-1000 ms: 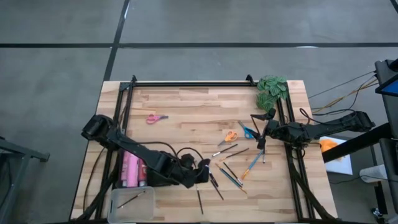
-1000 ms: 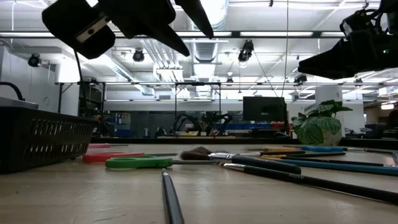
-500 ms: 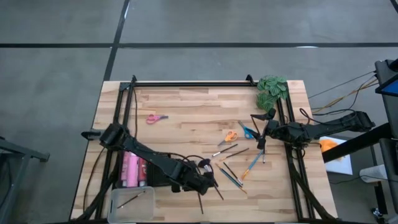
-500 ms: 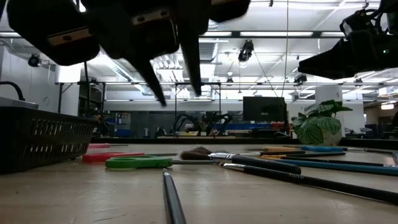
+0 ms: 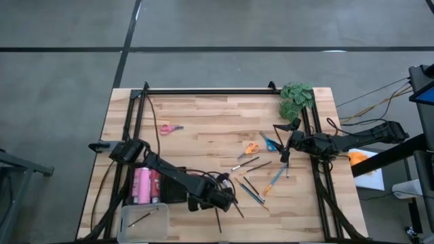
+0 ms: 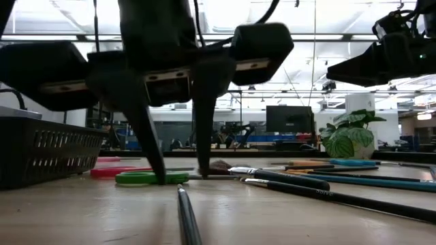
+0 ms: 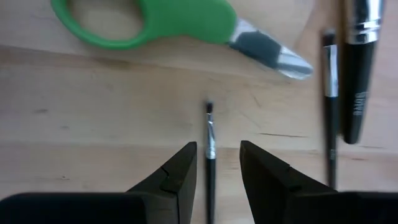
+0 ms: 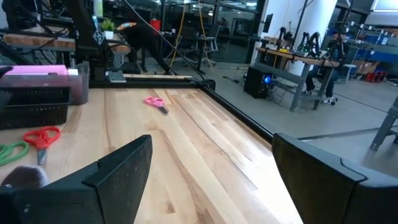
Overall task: Pick & Place Paint Supplies
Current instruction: Put the silver paint brush into the transparent bin
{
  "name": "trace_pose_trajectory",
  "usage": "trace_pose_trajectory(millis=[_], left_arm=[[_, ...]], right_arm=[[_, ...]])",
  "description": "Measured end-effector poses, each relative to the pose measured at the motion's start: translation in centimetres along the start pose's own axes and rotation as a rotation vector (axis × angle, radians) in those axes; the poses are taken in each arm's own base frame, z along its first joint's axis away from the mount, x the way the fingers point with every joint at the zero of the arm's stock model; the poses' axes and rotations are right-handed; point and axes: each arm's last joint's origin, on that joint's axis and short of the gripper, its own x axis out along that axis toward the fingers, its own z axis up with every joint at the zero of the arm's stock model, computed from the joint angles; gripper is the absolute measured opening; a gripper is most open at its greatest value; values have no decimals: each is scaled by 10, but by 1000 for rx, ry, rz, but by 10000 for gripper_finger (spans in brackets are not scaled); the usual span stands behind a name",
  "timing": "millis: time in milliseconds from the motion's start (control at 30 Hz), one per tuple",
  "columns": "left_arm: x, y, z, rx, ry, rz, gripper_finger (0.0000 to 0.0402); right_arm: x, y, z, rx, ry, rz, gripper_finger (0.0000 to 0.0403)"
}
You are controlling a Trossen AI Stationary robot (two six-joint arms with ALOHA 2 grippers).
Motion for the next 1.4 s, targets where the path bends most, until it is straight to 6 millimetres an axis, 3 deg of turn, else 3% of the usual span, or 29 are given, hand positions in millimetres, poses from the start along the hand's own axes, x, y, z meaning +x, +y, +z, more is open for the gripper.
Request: trace_pose_trajectory(millis=[733,1167,1400], left_arm=[[11,0,6,-12,-5,21,118],[12,1,6,-12,-12,33,14],[12,0,6,-11,-7,20,5]], right_arm=[[0,0,0,0,0,0,329],[0,0,0,0,0,0,329],[0,0,0,1,0,1,329]])
